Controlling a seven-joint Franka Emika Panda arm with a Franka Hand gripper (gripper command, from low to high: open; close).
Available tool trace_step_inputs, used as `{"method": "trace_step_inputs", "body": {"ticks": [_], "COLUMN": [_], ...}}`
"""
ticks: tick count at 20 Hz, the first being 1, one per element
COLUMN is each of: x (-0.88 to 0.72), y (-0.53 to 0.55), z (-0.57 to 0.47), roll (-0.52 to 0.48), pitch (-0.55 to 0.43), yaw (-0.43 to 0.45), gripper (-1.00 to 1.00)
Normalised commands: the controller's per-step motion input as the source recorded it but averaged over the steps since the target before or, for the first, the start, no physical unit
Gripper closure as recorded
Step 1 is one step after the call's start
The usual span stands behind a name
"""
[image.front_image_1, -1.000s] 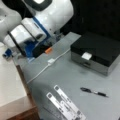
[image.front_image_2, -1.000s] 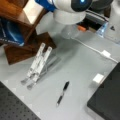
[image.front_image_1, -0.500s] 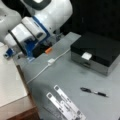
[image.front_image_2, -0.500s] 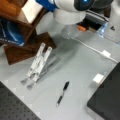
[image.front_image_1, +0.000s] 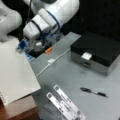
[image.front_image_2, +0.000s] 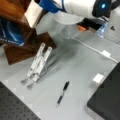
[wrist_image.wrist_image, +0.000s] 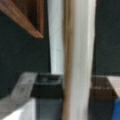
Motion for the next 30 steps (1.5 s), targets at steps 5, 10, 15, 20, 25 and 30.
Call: {"method": "trace_step_inputs", "body": {"ticks": [5,10,15,20,25,30], "x": [0.10,0.10,0.18,0.23,0.21,0.13], "y": [0.24,0.19,0.18,0.10,-0.09,-0.21], "z": [0.11,0.06,-0.05,-0.20,-0.37,-0.50], "roll": [-0.088,-0.122,-0.115,-0.136,-0.177,-0.179], "pitch": [-0.042,-0.033,-0.052,-0.092,-0.133,-0.193], "yaw": [0.514,0.430,0.316,0.195,0.134,0.090], "gripper": [1.00,1.00,1.00,1.00,1.00,1.00]}}
